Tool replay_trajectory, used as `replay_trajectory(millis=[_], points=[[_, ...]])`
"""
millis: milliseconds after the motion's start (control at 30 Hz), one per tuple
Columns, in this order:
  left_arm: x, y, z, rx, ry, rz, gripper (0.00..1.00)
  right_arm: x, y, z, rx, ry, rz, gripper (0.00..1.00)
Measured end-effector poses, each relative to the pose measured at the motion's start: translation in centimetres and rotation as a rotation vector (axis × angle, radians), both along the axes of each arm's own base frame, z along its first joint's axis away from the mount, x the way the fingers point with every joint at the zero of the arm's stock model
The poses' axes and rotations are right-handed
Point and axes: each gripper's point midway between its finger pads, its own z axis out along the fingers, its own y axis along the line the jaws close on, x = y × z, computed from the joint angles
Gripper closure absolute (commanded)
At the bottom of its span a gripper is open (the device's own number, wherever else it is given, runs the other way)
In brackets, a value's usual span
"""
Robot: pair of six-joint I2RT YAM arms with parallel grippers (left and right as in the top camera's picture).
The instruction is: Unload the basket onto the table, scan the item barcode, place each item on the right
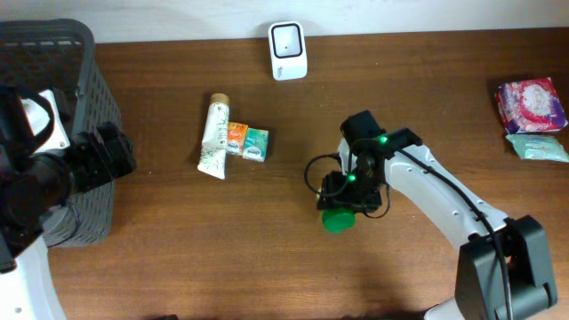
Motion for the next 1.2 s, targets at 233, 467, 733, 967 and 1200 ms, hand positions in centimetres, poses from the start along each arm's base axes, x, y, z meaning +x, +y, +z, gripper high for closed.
replay_trajectory(millis=[233,467,733,967,1200], points=[[0.0,0.0,0.0,0.000,0.000,0.000,0.01,-2.3,-1.5,-0.6,-0.066,0.079,0.028,0.40],[0.0,0.0,0.0,0.000,0.000,0.000,0.01,-5.5,-1.9,-2.8,-0.050,0.178,0.042,0.40],[0.0,0.0,0.0,0.000,0.000,0.000,0.01,-3.4,2.9,-2.1,0.285,0.231,-0.124,0.27],[0.0,0.0,0.0,0.000,0.000,0.000,0.01,1.0,-1.0,-0.4,0.444,0.255,-0.413,0.05],[0.0,0.0,0.0,-0.001,0.001,0.000,0.01,3.4,-5.3,4.3,0.010,0.034,-0.217,0.01]])
